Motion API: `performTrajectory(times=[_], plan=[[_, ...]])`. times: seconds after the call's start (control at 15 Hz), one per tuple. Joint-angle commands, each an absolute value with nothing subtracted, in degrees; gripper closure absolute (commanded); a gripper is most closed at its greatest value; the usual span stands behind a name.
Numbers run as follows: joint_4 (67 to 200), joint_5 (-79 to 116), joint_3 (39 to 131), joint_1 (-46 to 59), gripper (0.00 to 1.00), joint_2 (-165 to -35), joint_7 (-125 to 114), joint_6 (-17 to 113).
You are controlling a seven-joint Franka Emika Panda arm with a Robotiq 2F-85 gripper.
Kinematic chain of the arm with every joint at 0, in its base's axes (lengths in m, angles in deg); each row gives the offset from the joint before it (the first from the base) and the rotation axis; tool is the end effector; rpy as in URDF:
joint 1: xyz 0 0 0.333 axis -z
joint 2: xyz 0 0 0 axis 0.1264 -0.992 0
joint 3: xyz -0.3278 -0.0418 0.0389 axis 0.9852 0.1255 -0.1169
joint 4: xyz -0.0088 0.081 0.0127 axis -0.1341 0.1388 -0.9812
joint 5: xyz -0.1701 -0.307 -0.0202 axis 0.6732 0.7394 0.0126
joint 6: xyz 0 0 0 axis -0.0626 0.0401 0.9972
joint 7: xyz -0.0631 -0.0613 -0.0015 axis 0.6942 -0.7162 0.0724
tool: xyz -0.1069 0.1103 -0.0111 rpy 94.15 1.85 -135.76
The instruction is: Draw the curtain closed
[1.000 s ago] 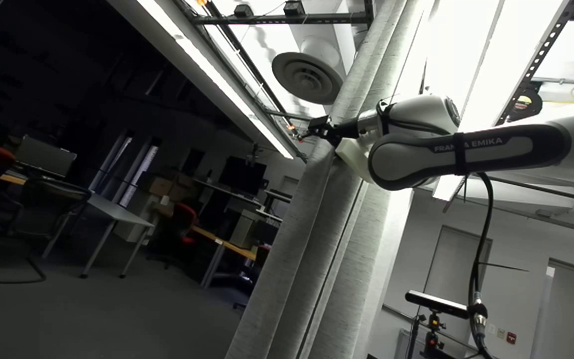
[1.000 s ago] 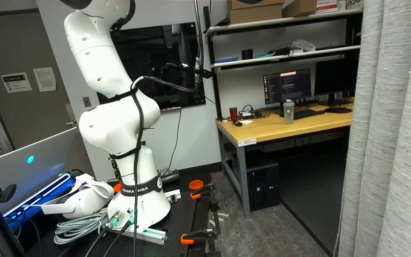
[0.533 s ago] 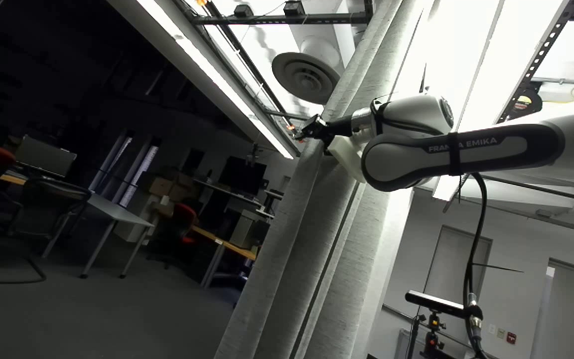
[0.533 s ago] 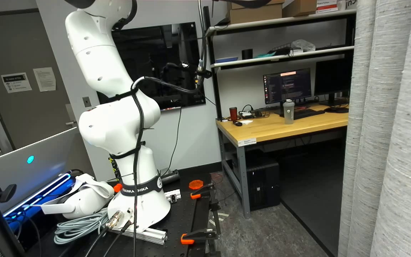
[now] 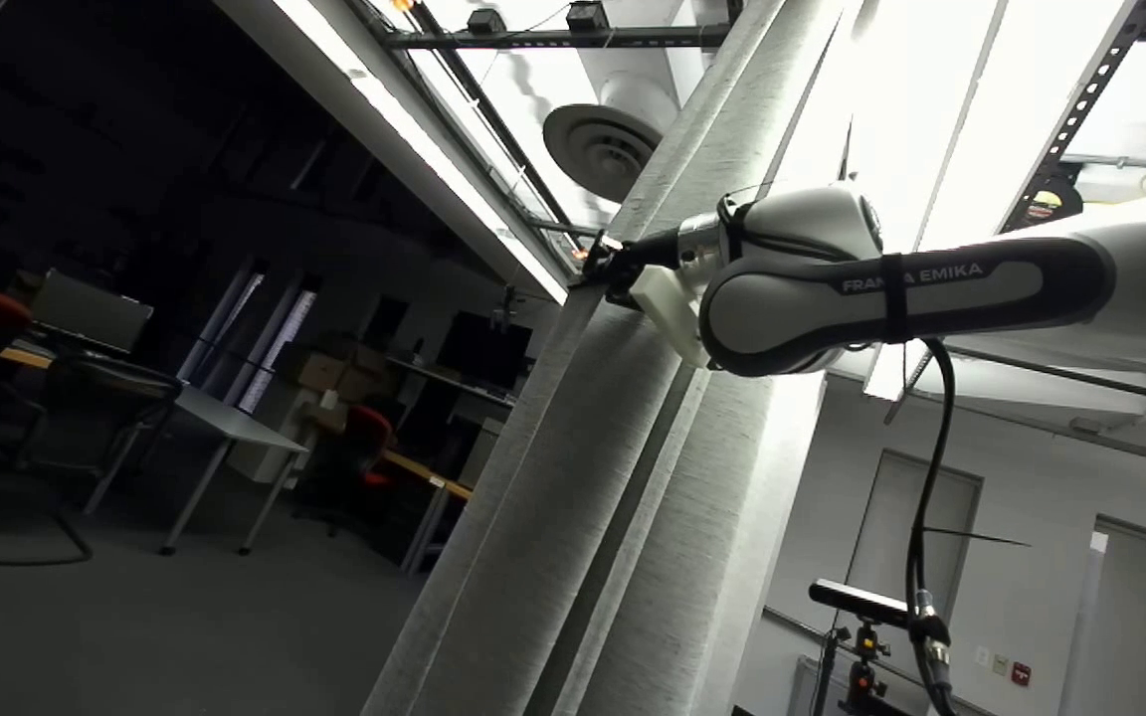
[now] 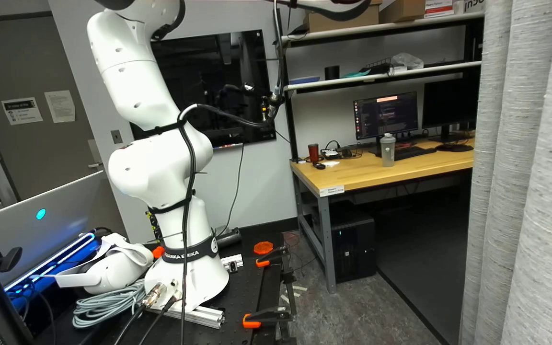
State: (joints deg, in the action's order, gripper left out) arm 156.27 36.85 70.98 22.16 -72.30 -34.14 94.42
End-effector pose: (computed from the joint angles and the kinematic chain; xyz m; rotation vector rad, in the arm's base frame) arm 0.5407 -0.0009 0.7120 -2.4088 0.3152 -1.9103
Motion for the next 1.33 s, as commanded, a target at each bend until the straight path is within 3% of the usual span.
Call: performTrajectory(times=[0.0,0.33,0.8,1.27], plan=[[156.04,32.71,73.95,17.1,1.0,-72.35,-30.44,91.93],[156.25,21.42,77.26,9.91,1.0,-71.5,-20.49,87.74],[154.2,-1.04,90.71,-9.14,1.0,-68.34,3.33,76.25],[150.25,-11.38,95.57,-10.93,1.0,-65.99,19.23,57.72]])
